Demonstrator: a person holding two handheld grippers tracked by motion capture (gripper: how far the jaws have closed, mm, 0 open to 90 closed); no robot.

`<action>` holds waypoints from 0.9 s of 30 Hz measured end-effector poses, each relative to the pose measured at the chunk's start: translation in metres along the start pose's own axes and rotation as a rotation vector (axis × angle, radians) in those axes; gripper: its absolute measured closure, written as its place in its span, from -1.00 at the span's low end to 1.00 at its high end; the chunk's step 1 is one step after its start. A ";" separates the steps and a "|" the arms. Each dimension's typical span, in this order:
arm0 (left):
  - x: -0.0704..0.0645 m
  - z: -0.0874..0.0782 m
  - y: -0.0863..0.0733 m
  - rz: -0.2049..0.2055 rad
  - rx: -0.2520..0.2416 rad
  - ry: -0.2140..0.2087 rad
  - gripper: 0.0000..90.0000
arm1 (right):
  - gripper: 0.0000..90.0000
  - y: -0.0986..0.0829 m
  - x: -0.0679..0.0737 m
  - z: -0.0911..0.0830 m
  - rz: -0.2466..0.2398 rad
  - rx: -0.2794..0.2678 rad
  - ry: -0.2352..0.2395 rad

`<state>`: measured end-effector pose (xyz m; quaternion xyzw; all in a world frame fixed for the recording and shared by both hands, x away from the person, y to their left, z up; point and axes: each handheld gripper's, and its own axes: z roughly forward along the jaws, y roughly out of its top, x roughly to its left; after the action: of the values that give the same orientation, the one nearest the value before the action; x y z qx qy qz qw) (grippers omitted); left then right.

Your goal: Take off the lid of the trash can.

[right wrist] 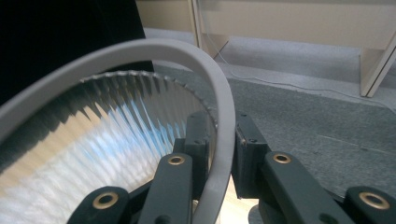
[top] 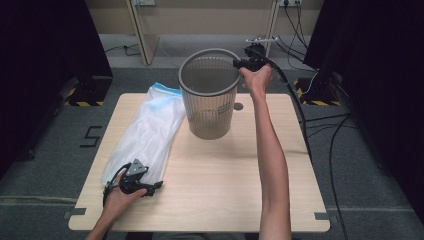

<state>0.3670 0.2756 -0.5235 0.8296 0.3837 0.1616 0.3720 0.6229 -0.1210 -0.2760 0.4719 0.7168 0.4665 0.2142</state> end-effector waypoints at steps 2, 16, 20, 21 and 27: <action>0.000 0.000 0.000 0.000 -0.001 0.001 -0.67 | 0.76 0.001 -0.004 -0.002 0.027 -0.015 0.005; 0.000 0.000 0.000 0.001 -0.004 0.000 -0.66 | 0.78 0.009 -0.034 -0.053 0.102 -0.143 0.003; 0.000 0.000 0.000 0.001 -0.002 0.000 -0.66 | 0.78 0.002 -0.053 -0.074 0.117 -0.157 -0.013; 0.000 0.000 0.000 0.001 -0.003 0.000 -0.66 | 0.78 -0.001 -0.058 -0.079 0.123 -0.165 -0.017; 0.000 0.000 0.000 0.001 -0.002 0.000 -0.66 | 0.78 -0.016 -0.084 -0.110 0.151 -0.190 -0.032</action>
<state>0.3667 0.2756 -0.5236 0.8293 0.3834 0.1623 0.3727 0.5717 -0.2478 -0.2495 0.5095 0.6283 0.5396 0.2335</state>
